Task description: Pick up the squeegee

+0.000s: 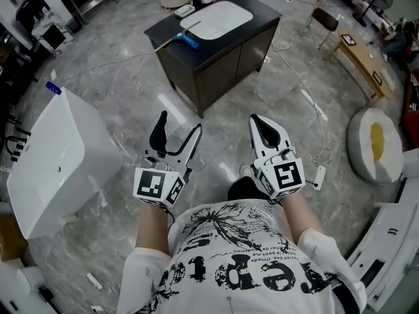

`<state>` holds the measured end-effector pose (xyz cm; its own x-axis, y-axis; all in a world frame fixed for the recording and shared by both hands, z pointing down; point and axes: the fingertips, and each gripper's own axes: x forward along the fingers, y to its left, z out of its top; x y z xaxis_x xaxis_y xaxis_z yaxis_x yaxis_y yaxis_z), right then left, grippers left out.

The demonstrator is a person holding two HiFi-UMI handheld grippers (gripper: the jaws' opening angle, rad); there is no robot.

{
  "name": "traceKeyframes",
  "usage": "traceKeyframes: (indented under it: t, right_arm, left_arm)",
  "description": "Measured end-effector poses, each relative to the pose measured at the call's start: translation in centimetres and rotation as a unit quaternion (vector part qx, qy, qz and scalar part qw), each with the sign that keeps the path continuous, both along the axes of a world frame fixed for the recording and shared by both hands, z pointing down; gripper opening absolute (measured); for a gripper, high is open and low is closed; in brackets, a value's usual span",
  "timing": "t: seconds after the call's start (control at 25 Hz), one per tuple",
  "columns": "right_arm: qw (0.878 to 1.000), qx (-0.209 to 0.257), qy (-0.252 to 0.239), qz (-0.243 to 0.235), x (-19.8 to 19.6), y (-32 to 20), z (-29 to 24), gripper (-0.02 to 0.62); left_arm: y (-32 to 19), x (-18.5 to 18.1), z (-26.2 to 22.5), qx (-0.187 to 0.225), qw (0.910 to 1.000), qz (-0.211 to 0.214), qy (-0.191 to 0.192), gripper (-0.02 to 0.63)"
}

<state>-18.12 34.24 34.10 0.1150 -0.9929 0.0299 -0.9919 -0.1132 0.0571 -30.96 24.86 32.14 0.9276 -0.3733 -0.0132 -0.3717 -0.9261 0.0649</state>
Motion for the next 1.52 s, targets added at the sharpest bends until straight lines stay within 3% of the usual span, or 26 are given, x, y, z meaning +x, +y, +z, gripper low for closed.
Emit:
traceKeyframes:
  t: [0.24,0.52,0.76,1.0,1.52]
  right_arm:
    - [0.999,-0.010,-0.004,-0.040,12.1,-3.1,0.0,0.014]
    - [0.996,-0.022,-0.003,-0.090,22.9,-7.7,1.0,0.014]
    - [0.992,-0.033,-0.015,-0.118,27.5,-12.3,2.7,0.014]
    - [0.990,-0.050,-0.012,-0.135,31.2,-20.0,4.2,0.014]
    - [0.979,-0.102,-0.011,-0.177,39.3,-48.6,7.4,0.014]
  left_arm:
    - [-2.8,12.0,0.4,0.000,0.9986,-0.049,-0.023,0.359]
    - [-7.0,22.1,0.6,-0.004,0.9939,-0.110,0.001,0.359]
    - [-11.1,26.3,2.8,-0.021,0.9883,-0.146,-0.039,0.359]
    - [-19.5,29.9,6.1,-0.048,0.9803,-0.175,-0.078,0.359]
    - [-47.3,37.3,16.1,-0.162,0.9457,-0.245,-0.139,0.359]
